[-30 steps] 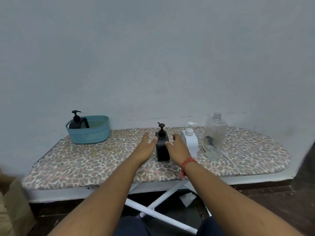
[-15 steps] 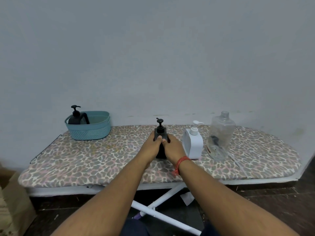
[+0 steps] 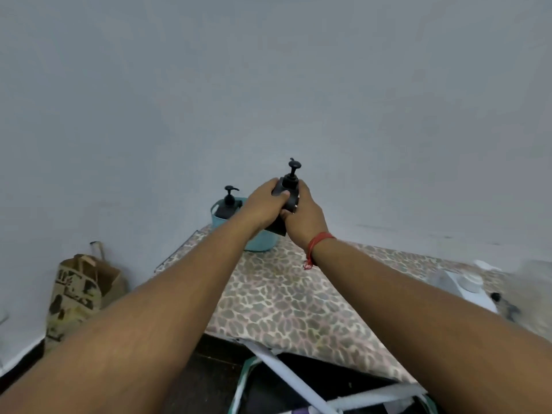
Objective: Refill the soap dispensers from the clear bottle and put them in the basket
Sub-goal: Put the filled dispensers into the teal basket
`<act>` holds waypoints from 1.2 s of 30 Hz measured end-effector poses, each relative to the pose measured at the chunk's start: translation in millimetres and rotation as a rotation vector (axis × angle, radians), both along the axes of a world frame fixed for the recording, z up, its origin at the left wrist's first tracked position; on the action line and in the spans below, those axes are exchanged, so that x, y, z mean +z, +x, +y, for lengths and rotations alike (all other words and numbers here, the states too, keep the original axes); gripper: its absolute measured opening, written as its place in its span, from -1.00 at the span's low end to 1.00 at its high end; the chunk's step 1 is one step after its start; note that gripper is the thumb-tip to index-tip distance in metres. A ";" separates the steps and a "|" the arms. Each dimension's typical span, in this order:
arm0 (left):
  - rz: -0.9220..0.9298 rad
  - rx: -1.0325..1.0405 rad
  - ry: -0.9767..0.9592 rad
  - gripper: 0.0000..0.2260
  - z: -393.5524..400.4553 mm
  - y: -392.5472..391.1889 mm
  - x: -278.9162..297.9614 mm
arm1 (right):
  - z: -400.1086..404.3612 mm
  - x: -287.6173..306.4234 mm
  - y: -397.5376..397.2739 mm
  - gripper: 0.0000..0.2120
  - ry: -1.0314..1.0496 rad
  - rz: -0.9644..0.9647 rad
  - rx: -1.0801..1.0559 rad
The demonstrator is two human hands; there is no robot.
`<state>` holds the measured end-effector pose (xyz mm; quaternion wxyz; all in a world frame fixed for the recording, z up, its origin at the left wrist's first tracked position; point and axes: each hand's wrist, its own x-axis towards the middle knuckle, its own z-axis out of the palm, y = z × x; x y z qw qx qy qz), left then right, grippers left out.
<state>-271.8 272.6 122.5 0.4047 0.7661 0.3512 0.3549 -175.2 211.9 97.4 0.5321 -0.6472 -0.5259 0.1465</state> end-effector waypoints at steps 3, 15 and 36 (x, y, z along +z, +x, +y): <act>-0.014 0.040 0.010 -0.83 36.5 -15.5 4.4 | 42.5 2.6 -14.4 -0.38 0.009 -0.010 0.016; 0.152 0.259 0.200 -0.93 137.1 -13.1 -69.7 | 139.8 -50.4 -18.7 -0.59 -0.156 -0.201 0.036; 0.856 0.312 0.590 -0.63 125.6 -43.9 -88.3 | 124.4 -37.3 -20.2 -0.44 -0.394 -0.556 0.105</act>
